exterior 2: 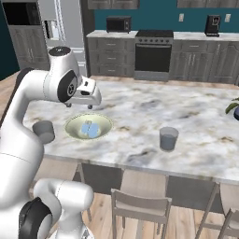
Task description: There are four ice cubes in the ice bowl. Place two ice cubes in each glass of water.
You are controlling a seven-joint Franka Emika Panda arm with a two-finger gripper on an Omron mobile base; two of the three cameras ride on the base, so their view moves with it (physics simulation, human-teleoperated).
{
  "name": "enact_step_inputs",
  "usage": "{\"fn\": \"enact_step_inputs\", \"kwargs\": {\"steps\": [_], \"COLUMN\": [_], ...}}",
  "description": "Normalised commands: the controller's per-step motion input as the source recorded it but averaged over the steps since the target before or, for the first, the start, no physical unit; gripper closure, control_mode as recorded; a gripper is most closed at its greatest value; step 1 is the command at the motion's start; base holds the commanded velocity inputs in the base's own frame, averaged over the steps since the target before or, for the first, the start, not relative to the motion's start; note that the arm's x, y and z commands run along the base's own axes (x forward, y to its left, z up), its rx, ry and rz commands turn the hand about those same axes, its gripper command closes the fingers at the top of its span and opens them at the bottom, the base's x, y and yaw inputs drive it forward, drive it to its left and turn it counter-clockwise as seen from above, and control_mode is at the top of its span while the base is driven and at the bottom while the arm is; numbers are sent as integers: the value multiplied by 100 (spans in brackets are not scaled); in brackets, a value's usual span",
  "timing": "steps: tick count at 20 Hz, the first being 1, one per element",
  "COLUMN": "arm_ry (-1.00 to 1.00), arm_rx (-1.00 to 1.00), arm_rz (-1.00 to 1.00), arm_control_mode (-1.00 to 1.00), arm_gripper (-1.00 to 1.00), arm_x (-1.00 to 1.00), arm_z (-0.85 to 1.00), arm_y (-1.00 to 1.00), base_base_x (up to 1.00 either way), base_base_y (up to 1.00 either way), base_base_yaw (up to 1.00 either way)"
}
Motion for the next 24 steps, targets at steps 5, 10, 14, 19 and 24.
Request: {"fn": "enact_step_inputs", "kwargs": {"steps": [5, 10, 14, 19, 24], "arm_ry": [8, 8, 11, 17, 16], "arm_rx": [-1, -2, 0, -2, 0], "arm_rz": [0, 0, 0, 0, 0], "arm_control_mode": [-100, -100, -100, -100, -100], "arm_gripper": [-100, -100, -100, -100, -100], "arm_x": [35, 94, 80, 55, 32], "arm_z": [-17, -43, -55, -55, -53], "arm_y": [21, 81, 54, 7, -14], "base_base_x": [2, 0, 0, 0, 0], "base_base_y": [0, 0, 0, 0, 0], "base_base_yaw": [0, 0, 0, 0, 0]}}
